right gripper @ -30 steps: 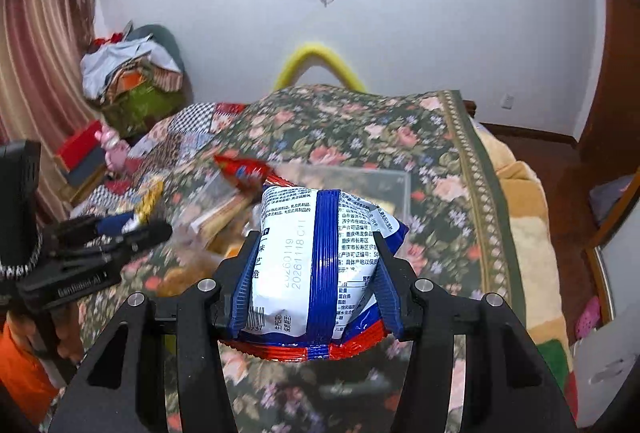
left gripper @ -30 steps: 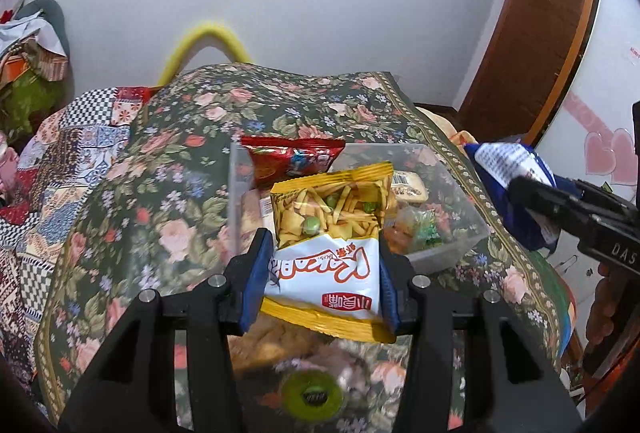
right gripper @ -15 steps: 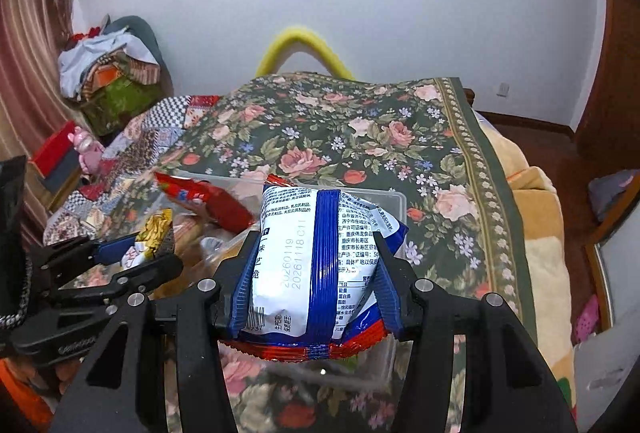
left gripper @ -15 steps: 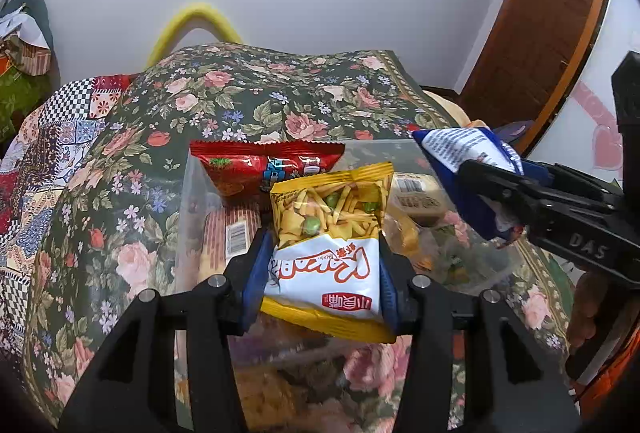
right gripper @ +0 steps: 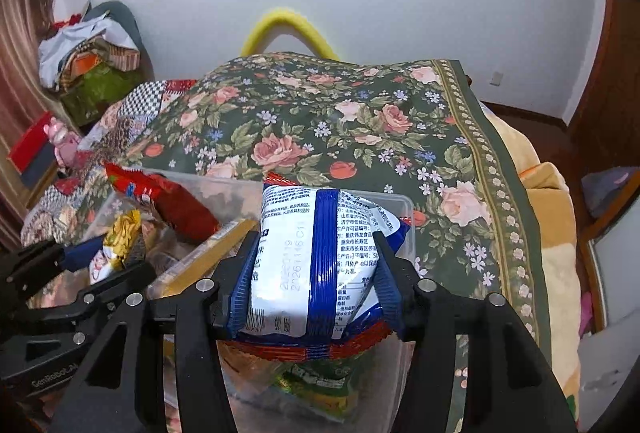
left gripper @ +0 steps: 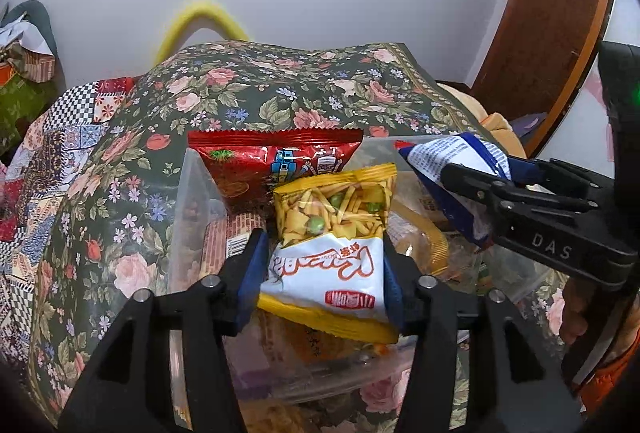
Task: Organize snacks
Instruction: 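Lower both bags into the clear box and open both tools, then grasp the green-capped bottle with the right tool while the left tool grasps the cracker pack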
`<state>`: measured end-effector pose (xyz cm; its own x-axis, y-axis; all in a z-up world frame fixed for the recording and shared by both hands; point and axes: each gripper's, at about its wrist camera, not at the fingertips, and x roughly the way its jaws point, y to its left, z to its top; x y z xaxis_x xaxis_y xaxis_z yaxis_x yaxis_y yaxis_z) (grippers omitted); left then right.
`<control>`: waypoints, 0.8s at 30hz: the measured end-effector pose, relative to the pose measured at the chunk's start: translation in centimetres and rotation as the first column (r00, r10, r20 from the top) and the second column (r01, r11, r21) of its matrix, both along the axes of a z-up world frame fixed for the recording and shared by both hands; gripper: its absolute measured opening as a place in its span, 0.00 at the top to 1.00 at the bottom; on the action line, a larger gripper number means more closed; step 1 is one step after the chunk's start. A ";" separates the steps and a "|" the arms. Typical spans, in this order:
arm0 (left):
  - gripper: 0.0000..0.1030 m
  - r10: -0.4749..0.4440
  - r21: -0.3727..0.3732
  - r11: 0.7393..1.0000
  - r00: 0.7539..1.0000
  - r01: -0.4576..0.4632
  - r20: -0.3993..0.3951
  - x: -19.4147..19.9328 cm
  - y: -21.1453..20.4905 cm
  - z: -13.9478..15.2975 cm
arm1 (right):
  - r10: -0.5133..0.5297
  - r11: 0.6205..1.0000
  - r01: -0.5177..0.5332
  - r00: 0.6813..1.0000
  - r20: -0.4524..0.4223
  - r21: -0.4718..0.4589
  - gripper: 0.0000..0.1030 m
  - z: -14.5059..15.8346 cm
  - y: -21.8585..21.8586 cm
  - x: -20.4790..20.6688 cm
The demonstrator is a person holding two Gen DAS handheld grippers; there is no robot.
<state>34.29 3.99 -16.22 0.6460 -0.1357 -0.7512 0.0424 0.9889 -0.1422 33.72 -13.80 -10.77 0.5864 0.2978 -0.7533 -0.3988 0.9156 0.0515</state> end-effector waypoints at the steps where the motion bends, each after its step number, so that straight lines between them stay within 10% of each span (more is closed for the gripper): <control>1: 0.44 0.002 0.000 1.000 1.000 -0.002 -0.001 0.0 0.0 0.0 | -0.006 1.000 0.006 1.000 0.002 -0.006 0.47 -0.1 -0.1 0.1; 24: 0.34 0.003 0.032 0.999 0.999 -0.004 0.046 -9.9 2.8 5.5 | 0.100 0.989 -0.099 0.995 0.003 0.112 0.33 4.5 0.0 -9.3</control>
<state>24.39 6.76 -10.71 0.6803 -0.1102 -0.7246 0.0448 0.9930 -0.1089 24.39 -13.81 -6.23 0.5476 0.4374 -0.7134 -0.4874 0.8597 0.1529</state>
